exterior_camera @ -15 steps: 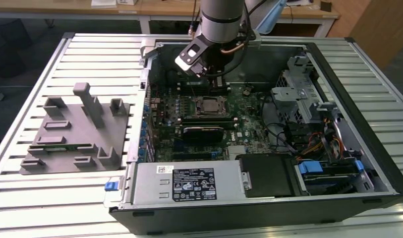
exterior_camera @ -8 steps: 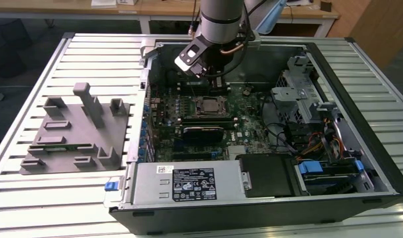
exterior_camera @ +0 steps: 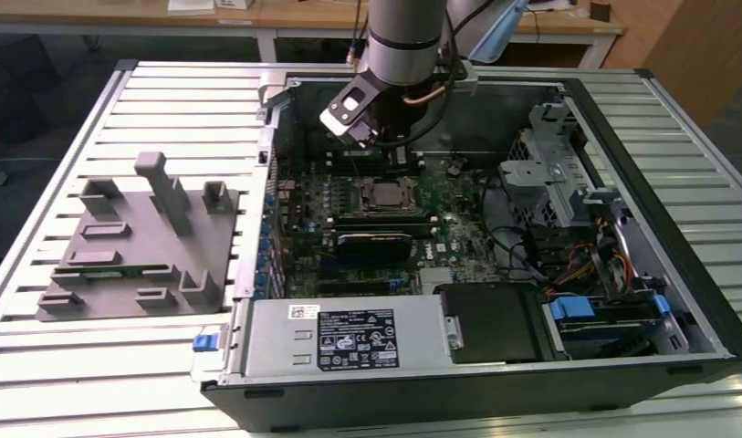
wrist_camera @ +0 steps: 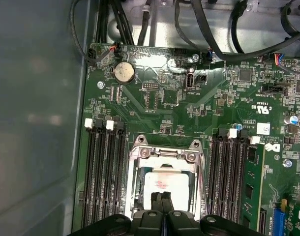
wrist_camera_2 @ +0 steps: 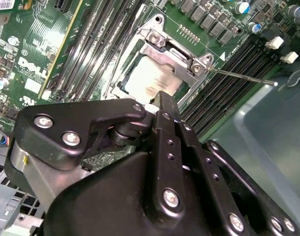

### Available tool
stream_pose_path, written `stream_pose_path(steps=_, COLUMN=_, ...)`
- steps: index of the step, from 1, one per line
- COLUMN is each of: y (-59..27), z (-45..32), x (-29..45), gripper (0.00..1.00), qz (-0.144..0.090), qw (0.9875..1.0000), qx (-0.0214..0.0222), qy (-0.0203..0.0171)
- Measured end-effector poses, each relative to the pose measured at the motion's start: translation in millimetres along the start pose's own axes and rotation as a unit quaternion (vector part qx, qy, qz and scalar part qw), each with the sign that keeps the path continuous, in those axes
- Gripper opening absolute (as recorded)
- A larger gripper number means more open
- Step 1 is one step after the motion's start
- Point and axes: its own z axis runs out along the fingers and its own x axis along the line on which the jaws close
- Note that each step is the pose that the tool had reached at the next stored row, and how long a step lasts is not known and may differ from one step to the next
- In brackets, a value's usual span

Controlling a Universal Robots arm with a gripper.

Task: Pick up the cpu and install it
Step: 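Close the cpu cover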

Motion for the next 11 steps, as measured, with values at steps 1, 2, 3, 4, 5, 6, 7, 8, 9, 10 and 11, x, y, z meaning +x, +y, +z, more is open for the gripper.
stream_pose_path(steps=1, y=-0.1, z=0.5, x=0.0, gripper=0.11, qz=0.0, qw=1.0, qx=0.0, qy=0.0)
stream_pose_path(steps=2, y=-0.1, z=1.0, x=0.0, gripper=0.11, qz=0.0, qw=1.0, qx=0.0, qy=0.0)
stream_pose_path(steps=3, y=-0.3, z=1.5, x=0.0, gripper=0.11, qz=0.0, qw=1.0, qx=0.0, qy=0.0)
stream_pose_path(steps=4, y=-0.6, z=2.0, x=0.0, gripper=0.11, qz=0.0, qw=1.0, qx=0.0, qy=0.0)
stream_pose_path(steps=5, y=-0.7, z=2.5, x=0.0, gripper=0.11, qz=0.0, qw=1.0, qx=0.0, qy=-0.0001)
stream_pose_path(steps=6, y=-0.9, z=3.0, x=0.0, gripper=0.11, qz=0.0, qw=1.0, qx=0.0, qy=0.0)
stream_pose_path(steps=7, y=-1.3, z=3.5, x=0.0, gripper=0.11, qz=0.0, qw=1.0, qx=0.0, qy=0.0)
stream_pose_path(steps=8, y=-1.8, z=4.1, x=0.0, gripper=0.11, qz=0.0, qw=1.0, qx=0.0, qy=0.0)
stream_pose_path(steps=9, y=-2.3, z=4.7, x=0.0, gripper=0.11, qz=0.0, qw=1.0, qx=0.0, qy=0.0)
stream_pose_path(steps=10, y=-2.9, z=5.3, x=0.0, gripper=0.11, qz=0.0, qw=1.0, qx=0.0, qy=0.0)
stream_pose_path(steps=11, y=-3.6, z=5.9, x=0.0, gripper=0.11, qz=0.0, qw=1.0, qx=0.0, qy=0.0)
